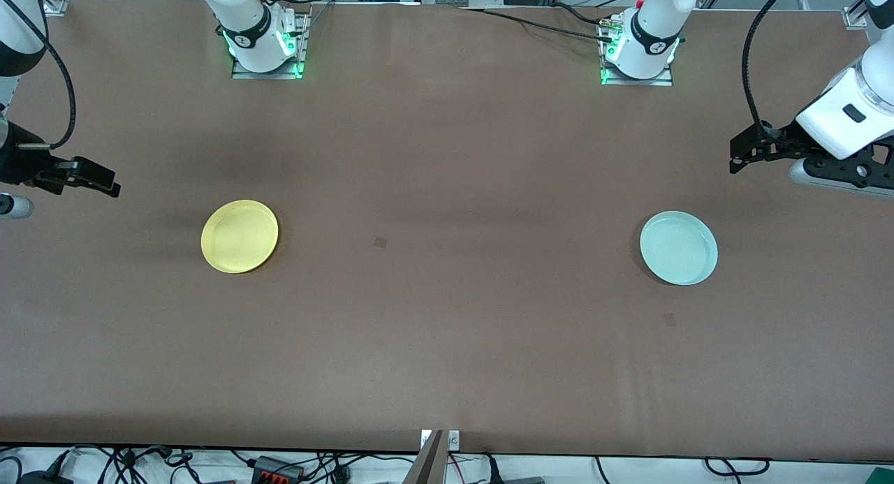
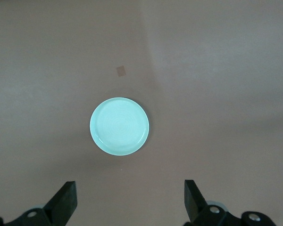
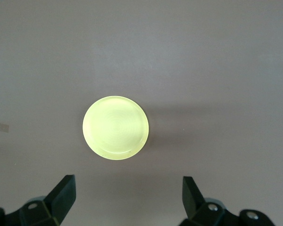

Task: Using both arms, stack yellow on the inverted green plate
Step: 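Move the right gripper toward the yellow plate while the left gripper waits, then grasp the yellow plate rim with the right gripper while the left grasps green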

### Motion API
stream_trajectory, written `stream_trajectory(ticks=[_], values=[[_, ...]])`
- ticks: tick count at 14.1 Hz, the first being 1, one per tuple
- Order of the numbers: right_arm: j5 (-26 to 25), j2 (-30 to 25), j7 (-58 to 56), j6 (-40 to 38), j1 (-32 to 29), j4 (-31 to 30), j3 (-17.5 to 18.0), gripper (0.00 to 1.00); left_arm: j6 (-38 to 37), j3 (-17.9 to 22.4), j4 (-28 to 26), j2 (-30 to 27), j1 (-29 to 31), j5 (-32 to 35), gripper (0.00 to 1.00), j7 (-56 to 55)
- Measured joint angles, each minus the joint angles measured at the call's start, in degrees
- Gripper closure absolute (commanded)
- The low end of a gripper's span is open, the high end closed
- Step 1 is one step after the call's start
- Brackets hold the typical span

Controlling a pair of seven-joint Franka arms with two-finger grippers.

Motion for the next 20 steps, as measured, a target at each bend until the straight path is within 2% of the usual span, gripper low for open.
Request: stream_trajectory(ticks=[13, 16, 20], values=[[0.01, 1.75, -0.03, -0.14, 0.24, -0.21, 0.17, 0.00, -0.26, -0.11, 0.00, 0.06, -0.36, 0.00, 0.00, -0.14], [0.07, 3.35, -0.09, -0.17, 3.13, -0.38, 0.51, 0.00, -1.11, 0.14, -0.01, 0.90, -0.03, 0.00, 0.00, -0.58], [0.07, 6.52, 0.31, -0.20, 8.50, -1.05, 0.78, 0.00, -2.01, 0.45, -0.11, 4.97, 0.77, 0.02, 0.00, 0.03]])
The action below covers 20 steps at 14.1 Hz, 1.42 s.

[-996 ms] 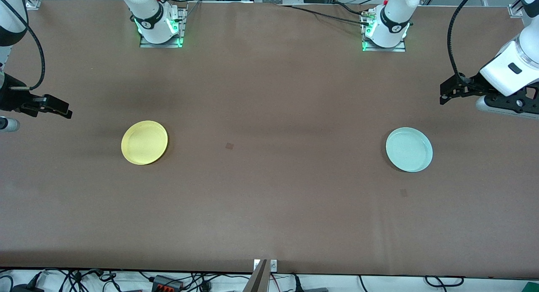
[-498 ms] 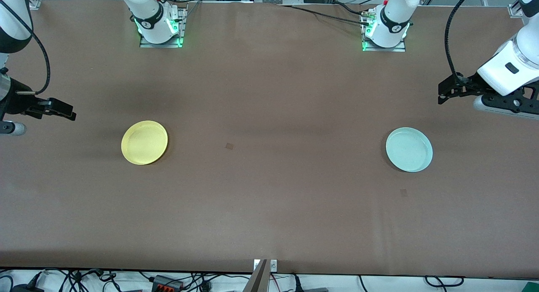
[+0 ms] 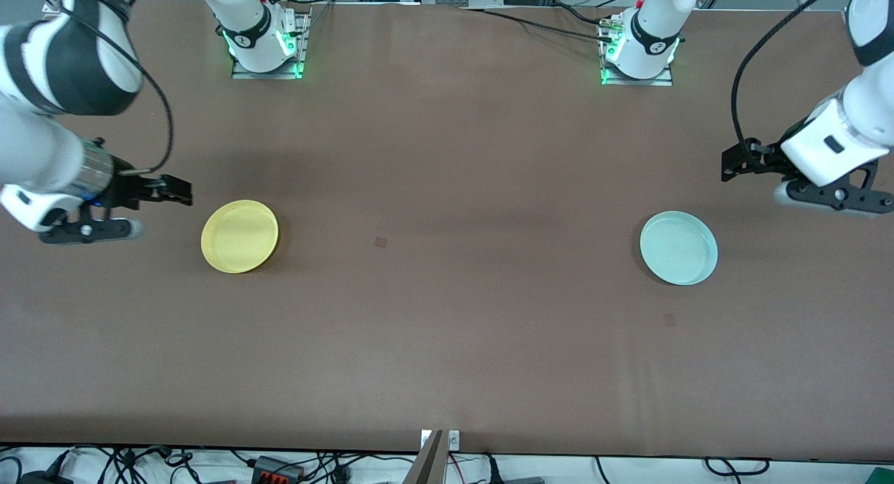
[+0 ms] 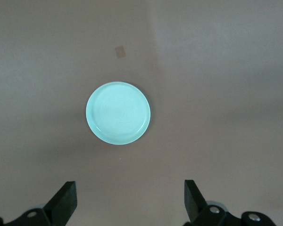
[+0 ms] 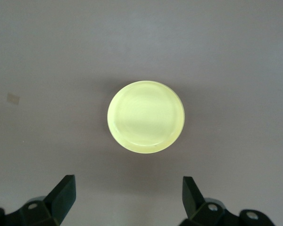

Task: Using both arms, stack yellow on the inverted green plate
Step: 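Grasp the yellow plate rim with the right gripper while the left grasps green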

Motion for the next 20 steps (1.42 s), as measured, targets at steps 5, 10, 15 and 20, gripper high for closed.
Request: stream_trajectory(ticks=[5, 10, 15, 20], values=[[-0.10, 5.29, 0.01, 0.22, -1.63, -1.10, -1.21, 0.00, 5.86, 0.21, -0.43, 11.06, 4.22, 0.01, 0.00, 1.39], [-0.13, 9.55, -0.01, 0.65, -6.52, -1.37, -1.54, 0.00, 17.93, 0.22, -3.80, 19.64, 8.45, -0.01, 0.00, 13.07], [-0.13, 14.78, -0.01, 3.85, -8.08, -1.71, -1.54, 0.00, 27.86, 0.05, -7.70, 25.20, 13.56, -0.04, 0.11, 28.06], [-0.13, 19.55, -0.01, 12.29, -9.16, -6.00, -1.54, 0.00, 33.81, -1.06, -10.97, 28.86, 16.98, -6.11, 0.47, 37.44]])
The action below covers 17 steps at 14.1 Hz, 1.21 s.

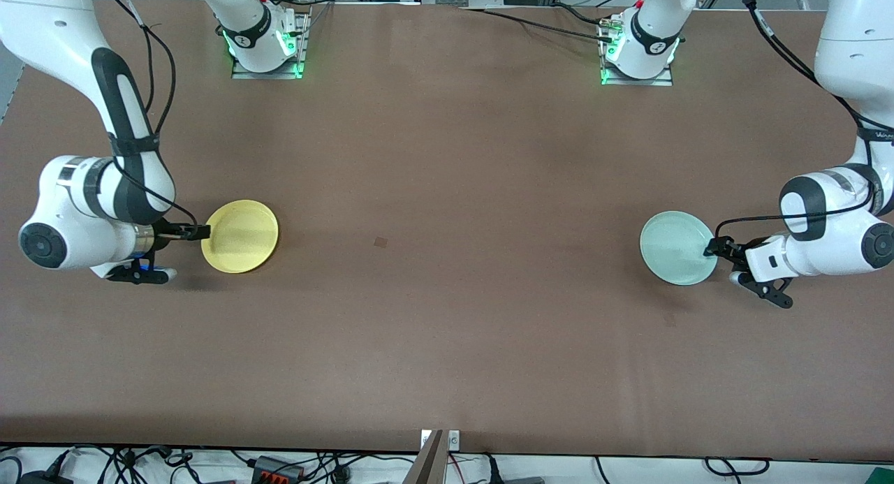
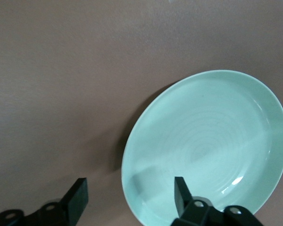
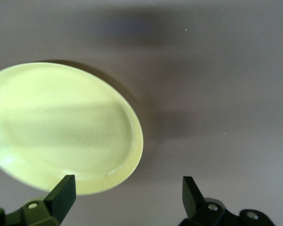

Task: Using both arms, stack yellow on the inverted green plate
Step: 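Grasp the yellow plate rim with the right gripper while the left grasps green, then lift the green plate on edge with the left gripper toward the middle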

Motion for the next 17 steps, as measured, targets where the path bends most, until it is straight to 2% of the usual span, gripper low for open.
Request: stream_trajectory(ticks=[1, 3, 4, 5, 6, 9, 10, 11, 12, 13, 15, 17], values=[[0.00, 0.82, 0.00, 0.86, -0.25, -0.63, 0.00, 0.00, 0.22, -0.13, 0.00, 0.71, 0.22, -0.23, 0.63, 0.34], [0.01, 2.11, 0.00, 1.40, -0.47, -0.99, 0.00, 0.00, 0.67, -0.36, 0.02, 1.37, 0.26, -0.26, 0.87, 0.84], [0.02, 2.57, 0.00, 1.43, -0.50, -1.02, 0.00, 0.02, 0.68, -0.48, 0.02, 1.41, 0.26, -0.28, 0.96, 1.10], [0.08, 3.02, 0.00, 1.44, -0.55, -1.06, 0.00, 0.06, 0.68, -0.56, 0.03, 1.43, 0.26, -0.32, 0.99, 1.18], [0.12, 3.45, 0.00, 1.44, -0.60, -1.09, 0.00, 0.15, 0.69, -0.61, 0.04, 1.43, 0.26, -0.43, 0.99, 1.22], [0.17, 4.66, 0.01, 1.60, -0.64, -1.10, 0.00, 0.29, 0.67, -0.91, 0.57, 1.31, 0.20, -0.86, 0.99, 1.24], [0.17, 4.86, 0.00, 1.65, -0.69, -1.10, 0.00, 0.41, 0.51, -1.38, 1.17, 0.95, 0.04, -0.89, 0.99, 0.85], [0.18, 4.99, 0.01, 1.67, -0.79, -1.10, 0.00, 0.49, -0.82, -1.98, 2.26, 0.35, -0.41, -0.89, 0.99, -0.61], [0.19, 5.09, 0.01, 1.68, -0.92, -1.09, 0.00, 0.58, -4.21, -2.43, 4.18, -0.42, -1.44, -0.86, 0.99, -3.26], [0.19, 5.16, 0.01, 1.69, -1.02, -1.09, 0.00, 0.63, -8.54, -2.55, 6.85, -1.28, -3.17, -0.24, 0.99, -6.77], [0.21, 5.20, 0.01, 1.70, -1.11, -1.10, 0.00, 0.73, -15.46, -2.74, 12.51, -3.08, -7.74, 4.94, 0.99, -15.63], [0.37, 5.19, 0.01, 1.70, -1.13, -1.09, 0.01, 0.89, -18.52, -2.91, 15.22, -4.92, -12.79, 8.96, 0.99, -23.30]])
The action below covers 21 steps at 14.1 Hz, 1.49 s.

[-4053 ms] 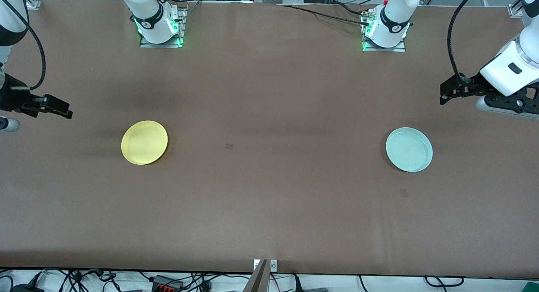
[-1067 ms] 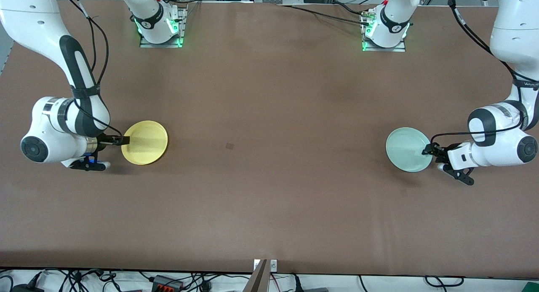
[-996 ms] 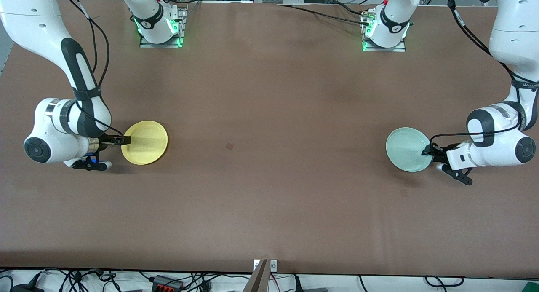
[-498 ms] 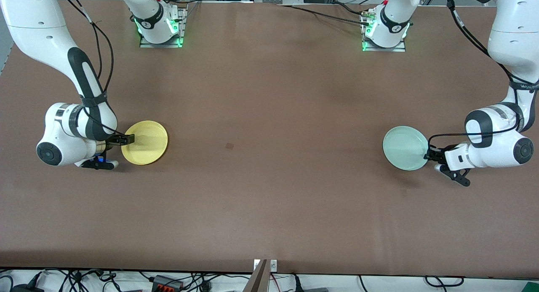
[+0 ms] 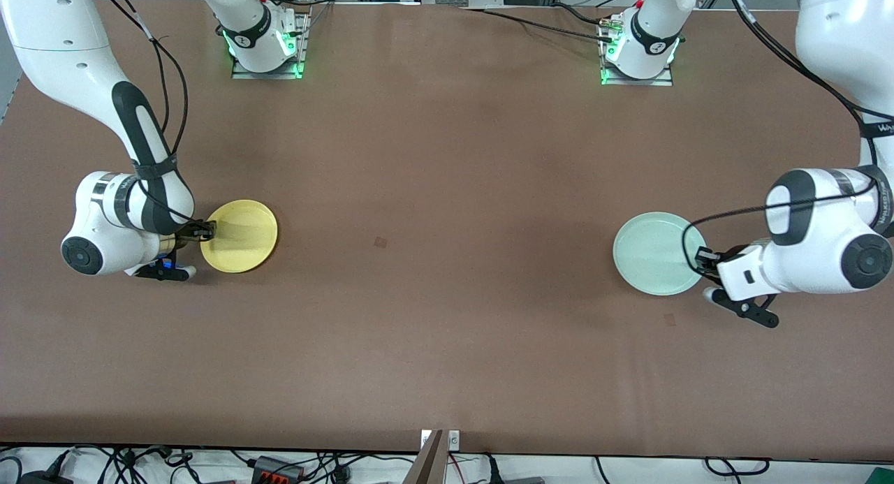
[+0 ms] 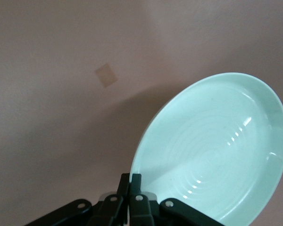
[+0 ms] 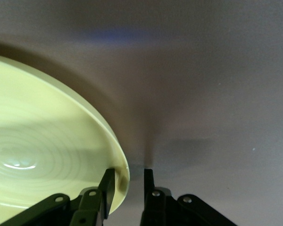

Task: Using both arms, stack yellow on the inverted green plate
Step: 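Lift the green plate on edge with the left gripper toward the middle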

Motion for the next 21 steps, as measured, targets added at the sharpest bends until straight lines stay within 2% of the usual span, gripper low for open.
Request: stream_trajectory(ticks=[1, 7, 9, 11, 15, 19, 20, 21], values=[[0.05, 0.00, 0.00, 0.00, 0.00, 0.01, 0.02, 0.99, -1.06, -0.05, 0.20, -0.71, -2.79, 2.27, 0.99, -3.60], [0.54, -0.54, -0.09, -0.28, -0.01, 0.52, 0.13, 1.00, -6.39, -0.34, 0.23, -1.33, -22.16, 22.78, 0.99, -32.40], [0.54, -0.84, -0.49, -0.62, 0.02, 1.38, 0.30, 1.00, -8.82, -0.32, 0.20, -1.31, -28.33, 27.72, 0.99, -42.03], [0.48, -1.93, -0.79, -4.64, 0.18, 4.51, 0.64, 1.00, -9.56, -0.30, -0.01, -0.83, -33.47, 31.30, 0.99, -50.65], [0.39, -4.39, -0.96, -15.20, 3.26, 15.24, 1.01, 1.00, -13.83, -0.25, -0.40, 3.84, -44.48, 41.14, 0.99, -66.61], [1.13, -4.48, -0.91, -16.57, 7.58, 19.12, 1.23, 1.00, -21.81, -0.01, -0.78, 10.24, -53.34, 52.25, 0.99, -77.97], [2.59, -4.32, -0.76, -16.53, 8.57, 19.25, 1.29, 1.00, -23.74, 0.19, -0.76, 11.35, -54.95, 53.81, 0.93, -80.66], [4.14, -4.16, -0.22, -16.49, 9.60, 19.57, 1.32, 1.00, -24.74, 0.40, -0.76, 11.89, -56.06, 54.47, 0.57, -82.54]])
